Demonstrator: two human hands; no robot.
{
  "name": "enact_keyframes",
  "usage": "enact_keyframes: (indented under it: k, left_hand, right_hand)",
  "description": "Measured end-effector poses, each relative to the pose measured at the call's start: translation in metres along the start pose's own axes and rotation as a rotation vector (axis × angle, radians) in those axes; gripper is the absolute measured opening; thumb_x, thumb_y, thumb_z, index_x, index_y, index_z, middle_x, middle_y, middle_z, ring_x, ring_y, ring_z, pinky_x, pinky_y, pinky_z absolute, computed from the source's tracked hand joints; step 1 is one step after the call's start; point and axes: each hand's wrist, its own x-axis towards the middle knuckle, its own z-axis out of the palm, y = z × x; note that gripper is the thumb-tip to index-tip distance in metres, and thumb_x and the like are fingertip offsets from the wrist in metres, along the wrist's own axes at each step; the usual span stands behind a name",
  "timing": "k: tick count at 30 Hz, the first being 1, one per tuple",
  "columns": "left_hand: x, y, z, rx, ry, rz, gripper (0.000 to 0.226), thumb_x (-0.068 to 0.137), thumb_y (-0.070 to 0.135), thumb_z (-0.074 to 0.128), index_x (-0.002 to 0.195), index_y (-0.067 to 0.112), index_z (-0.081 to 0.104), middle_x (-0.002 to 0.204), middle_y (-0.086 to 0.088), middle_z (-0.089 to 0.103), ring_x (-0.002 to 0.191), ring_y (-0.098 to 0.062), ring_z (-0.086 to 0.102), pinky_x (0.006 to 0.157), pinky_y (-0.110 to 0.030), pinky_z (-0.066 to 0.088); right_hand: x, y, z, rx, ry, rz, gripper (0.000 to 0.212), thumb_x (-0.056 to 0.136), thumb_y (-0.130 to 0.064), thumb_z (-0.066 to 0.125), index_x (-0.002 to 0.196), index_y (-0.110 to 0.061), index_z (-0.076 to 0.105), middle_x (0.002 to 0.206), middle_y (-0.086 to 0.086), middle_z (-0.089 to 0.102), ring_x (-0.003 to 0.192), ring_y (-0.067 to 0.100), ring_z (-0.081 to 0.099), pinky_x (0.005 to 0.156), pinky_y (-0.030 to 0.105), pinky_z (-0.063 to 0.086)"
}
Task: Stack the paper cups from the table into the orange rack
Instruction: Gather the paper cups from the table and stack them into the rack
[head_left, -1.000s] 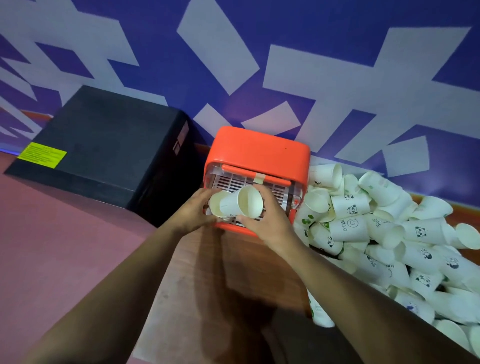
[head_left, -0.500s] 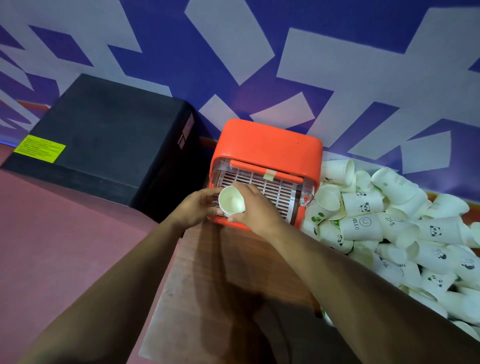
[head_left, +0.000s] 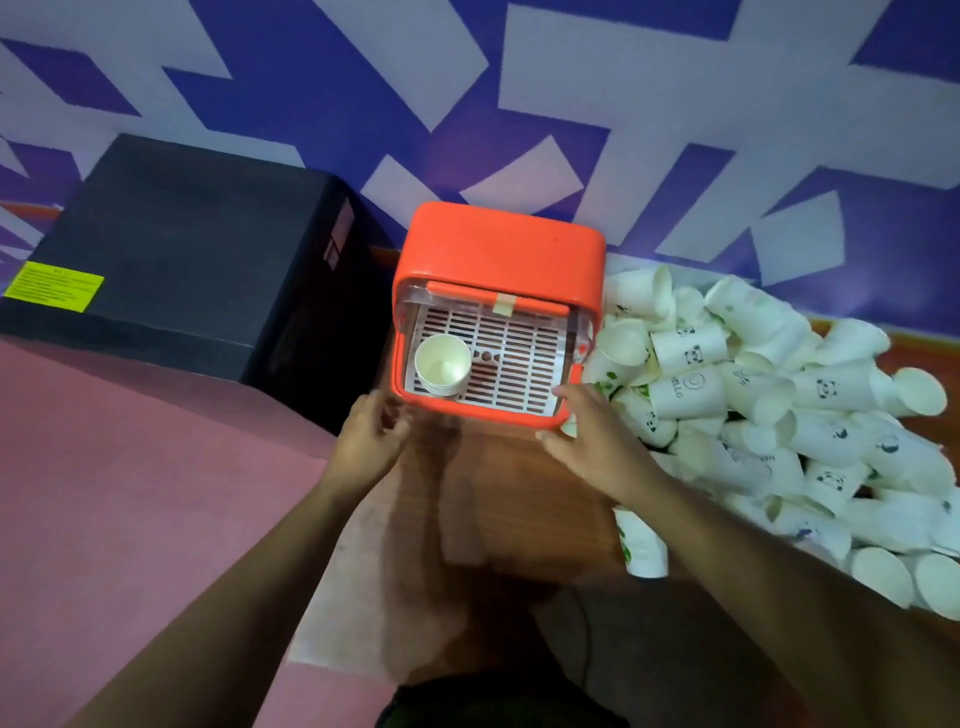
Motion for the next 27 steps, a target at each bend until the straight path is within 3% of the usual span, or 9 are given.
enact_keyframes:
  k: [5,8,12,16,18,21,24,27]
  left_hand:
    - [-0.04,0.039,0.049,0.12,-0.38,0.141,0.01,0.091,0.02,0.063,0.09,0.026,0.055,0.087,0.008,0.063,0.079,-0.014,0.061,0.075,-0.03,0.049]
    - [-0.058,0.069,0.099,0.135,-0.541,0.222,0.013,0.091,0.018,0.065,0.104,0.019,0.06,0.098,0.0,0.067,0.084,-0.02,0.065,0.078,-0.03,0.05]
    - [-0.074,0.091,0.168,0.179,-0.735,0.104,0.029,0.093,0.03,0.063,0.119,0.016,0.062,0.112,-0.002,0.07,0.098,-0.019,0.065,0.089,-0.033,0.052]
    - [-0.09,0.098,0.214,0.173,-0.788,0.013,0.04,0.098,0.035,0.056,0.132,0.015,0.058,0.128,-0.002,0.065,0.115,-0.021,0.061,0.092,-0.027,0.043]
    - [-0.094,0.103,0.226,0.048,-0.781,-0.069,0.039,0.096,0.038,0.059,0.128,0.014,0.062,0.125,0.0,0.068,0.115,-0.018,0.063,0.093,-0.026,0.044]
    - [-0.097,0.106,0.232,-0.189,-0.733,-0.157,0.063,0.073,0.059,0.072,0.119,0.016,0.067,0.112,0.001,0.075,0.104,-0.016,0.07,0.099,-0.041,0.053]
    - [-0.099,0.105,0.23,-0.309,-0.691,-0.163,0.075,0.062,0.055,0.083,0.12,0.012,0.065,0.111,-0.005,0.074,0.101,-0.018,0.072,0.093,-0.045,0.057]
    - [-0.106,0.117,0.226,-0.373,-0.675,-0.188,0.084,0.055,0.051,0.086,0.122,0.01,0.057,0.115,-0.011,0.071,0.103,-0.02,0.071,0.092,-0.045,0.058]
  right_hand:
    - [-0.067,0.078,-0.005,-0.018,0.128,0.24,0.048,0.088,-0.031,0.065,0.131,-0.014,0.05,0.131,0.005,0.045,0.119,0.021,0.05,0.095,0.034,0.043]
    - [-0.095,0.11,0.005,-0.06,0.114,0.326,0.045,0.089,-0.026,0.063,0.13,-0.01,0.051,0.128,0.009,0.046,0.117,0.026,0.05,0.095,0.035,0.042]
    - [-0.115,0.134,0.026,-0.039,0.077,0.368,0.04,0.091,-0.024,0.055,0.127,-0.008,0.049,0.124,0.009,0.048,0.113,0.024,0.051,0.094,0.033,0.043]
    - [-0.117,0.145,0.041,0.121,0.02,0.464,0.03,0.09,-0.022,0.051,0.116,-0.009,0.05,0.116,0.008,0.054,0.104,0.024,0.057,0.086,0.035,0.048]
    - [-0.117,0.148,0.043,0.225,-0.001,0.487,0.025,0.09,-0.021,0.049,0.112,-0.009,0.052,0.113,0.01,0.059,0.103,0.025,0.059,0.084,0.036,0.048]
    - [-0.121,0.145,0.044,0.363,-0.009,0.468,0.026,0.09,-0.019,0.048,0.114,-0.013,0.054,0.114,0.005,0.063,0.104,0.02,0.06,0.091,0.037,0.049]
    - [-0.133,0.145,0.032,0.472,0.008,0.419,0.042,0.091,-0.019,0.051,0.133,-0.016,0.051,0.128,0.001,0.06,0.115,0.017,0.059,0.1,0.035,0.047]
    - [-0.154,0.161,0.006,0.387,0.096,0.326,0.034,0.092,-0.02,0.055,0.126,-0.016,0.056,0.123,0.0,0.063,0.109,0.013,0.061,0.098,0.032,0.049]
